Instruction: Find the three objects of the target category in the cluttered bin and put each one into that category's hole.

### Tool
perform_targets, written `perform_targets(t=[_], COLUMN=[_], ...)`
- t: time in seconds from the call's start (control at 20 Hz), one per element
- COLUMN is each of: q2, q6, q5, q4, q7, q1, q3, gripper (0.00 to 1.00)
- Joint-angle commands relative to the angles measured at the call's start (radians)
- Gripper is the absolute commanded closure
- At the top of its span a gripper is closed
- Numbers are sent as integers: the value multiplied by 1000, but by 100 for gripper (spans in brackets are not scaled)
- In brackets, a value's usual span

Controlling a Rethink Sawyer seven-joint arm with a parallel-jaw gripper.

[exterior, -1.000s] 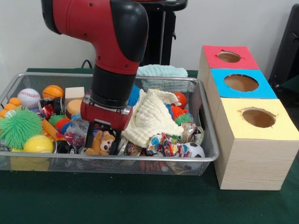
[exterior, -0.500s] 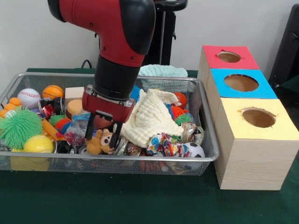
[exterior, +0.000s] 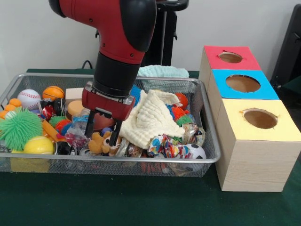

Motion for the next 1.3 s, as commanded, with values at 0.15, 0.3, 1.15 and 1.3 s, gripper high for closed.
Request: perform_targets(t=[0.15,0.3,1.15,1.3], q2=[94,107,147,148], q6=[-48,-59,-15,26], q5=[45,49,86,83], q4=[92,84,87,75], q7=[228,224,190,174], q1=[-46,-53,-47,-38], q3=[103,114,132,122], gripper=[0,0,100,100])
